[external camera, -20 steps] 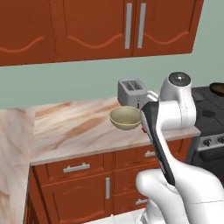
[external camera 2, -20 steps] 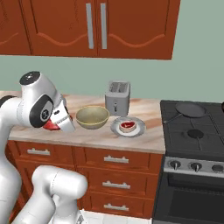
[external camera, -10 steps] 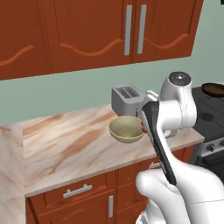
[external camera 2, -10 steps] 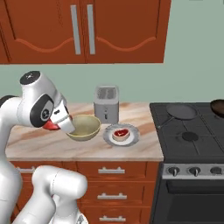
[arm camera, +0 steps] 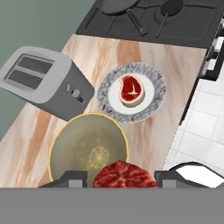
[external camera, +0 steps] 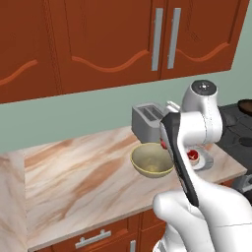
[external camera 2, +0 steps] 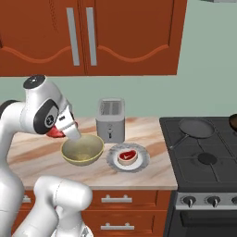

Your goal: Place one of the steaks on the plate and the other in the bowl. Then place the bowl in the fridge.

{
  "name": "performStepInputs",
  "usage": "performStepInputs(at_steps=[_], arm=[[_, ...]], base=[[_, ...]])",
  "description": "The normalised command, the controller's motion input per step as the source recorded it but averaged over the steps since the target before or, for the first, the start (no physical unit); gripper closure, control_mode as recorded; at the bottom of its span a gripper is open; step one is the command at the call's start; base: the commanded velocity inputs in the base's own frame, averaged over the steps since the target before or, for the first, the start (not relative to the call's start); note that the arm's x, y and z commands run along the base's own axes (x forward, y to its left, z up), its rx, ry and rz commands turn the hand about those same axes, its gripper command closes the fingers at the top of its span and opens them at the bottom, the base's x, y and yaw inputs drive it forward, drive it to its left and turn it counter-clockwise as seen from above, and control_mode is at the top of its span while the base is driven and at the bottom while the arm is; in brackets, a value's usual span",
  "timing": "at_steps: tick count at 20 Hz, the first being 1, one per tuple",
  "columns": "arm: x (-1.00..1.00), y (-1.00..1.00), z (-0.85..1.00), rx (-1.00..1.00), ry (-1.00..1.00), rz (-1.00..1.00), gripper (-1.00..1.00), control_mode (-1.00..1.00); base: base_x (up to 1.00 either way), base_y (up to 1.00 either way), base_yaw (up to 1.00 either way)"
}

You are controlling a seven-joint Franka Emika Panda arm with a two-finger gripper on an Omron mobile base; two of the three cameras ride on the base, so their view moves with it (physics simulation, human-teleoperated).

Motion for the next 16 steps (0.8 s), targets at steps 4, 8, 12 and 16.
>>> performStepInputs(at_steps=[4, 8, 12, 16], arm=[[0.13, 0.0, -0.09, 0.13, 0.0, 0.01, 1.0, -1.0], [0.13, 0.0, -0.49, 0.18, 0.02, 0.01, 1.0, -1.0], [0.35, 0.0, -0.6, 0.15, 0.06, 0.0, 1.0, -1.0], [0.44, 0.0, -0.61, 0.1, 0.01, 0.0, 1.0, -1.0]], base=[[0.0, 0.0, 0.0], [0.0, 0.0, 0.0], [0.0, 0.0, 0.0], [0.0, 0.0, 0.0]])
